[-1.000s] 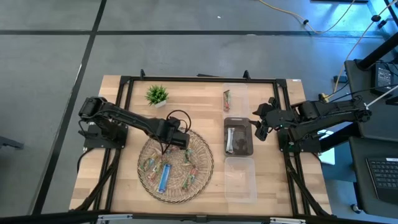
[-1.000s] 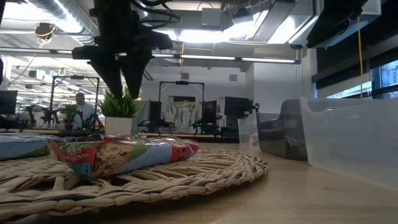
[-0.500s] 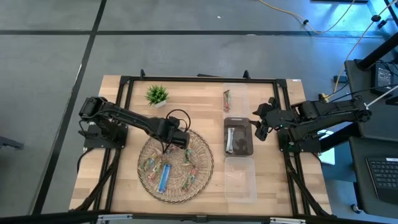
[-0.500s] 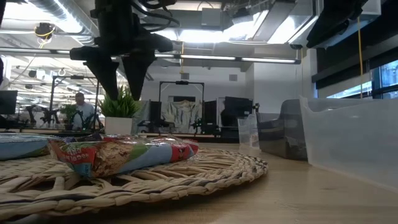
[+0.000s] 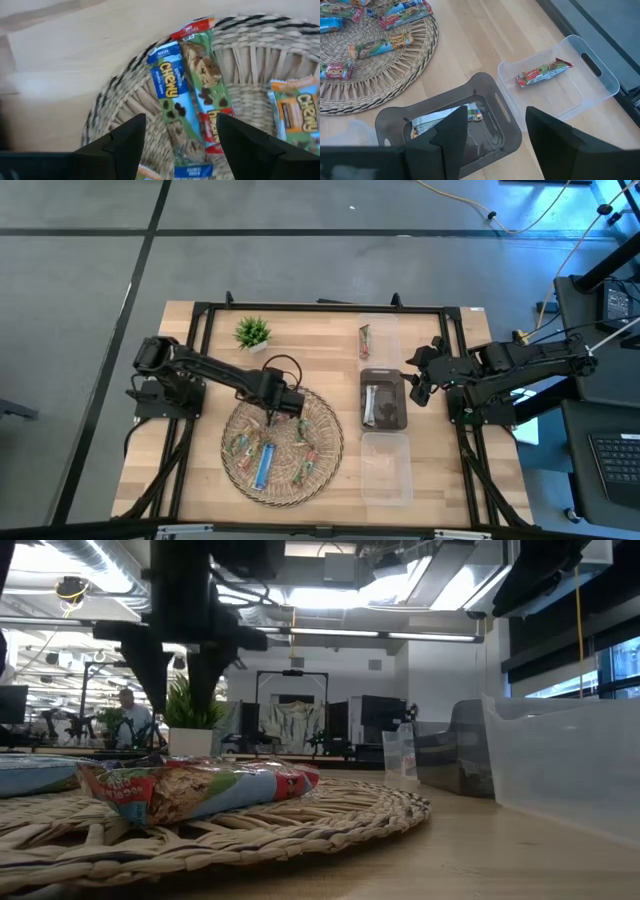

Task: Pick and place Granola Bars by type
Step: Put the blue granola bar into the bottom transparent bin

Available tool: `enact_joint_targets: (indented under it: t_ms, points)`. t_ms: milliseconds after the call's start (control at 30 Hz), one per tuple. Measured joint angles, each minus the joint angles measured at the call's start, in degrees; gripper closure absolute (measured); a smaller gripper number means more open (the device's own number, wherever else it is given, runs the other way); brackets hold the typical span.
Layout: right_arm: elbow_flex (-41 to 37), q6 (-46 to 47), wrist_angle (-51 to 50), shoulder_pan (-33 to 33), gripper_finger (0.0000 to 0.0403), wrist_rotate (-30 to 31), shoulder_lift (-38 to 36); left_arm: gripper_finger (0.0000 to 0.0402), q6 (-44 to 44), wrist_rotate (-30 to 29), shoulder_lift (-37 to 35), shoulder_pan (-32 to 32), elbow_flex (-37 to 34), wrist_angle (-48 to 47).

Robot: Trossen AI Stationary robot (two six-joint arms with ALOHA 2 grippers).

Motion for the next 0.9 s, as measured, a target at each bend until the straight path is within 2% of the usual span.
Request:
enact_joint_targets:
  t_ms: [300,433,667,900]
  points:
    - [0.0,-0.07,0.01,0.0,0.0199,0.01,0.56,0.0189,-2.57,4.67,0.67,1.97,-6.93,6.22]
    - [0.0,-0.09,0.01,0.0,0.0199,0.02,1.0,0.0198,-2.72,4.95,0.69,1.96,-9.57,12.61]
    - [0.0,-0.11,0.01,0.0,0.0199,0.02,1.28,0.0219,-2.82,6.33,0.91,2.01,-11.68,14.24]
    - [0.0,-0.09,0.01,0.0,0.0199,0.01,1.27,0.0243,-2.36,8.37,0.49,2.82,-15.69,20.87]
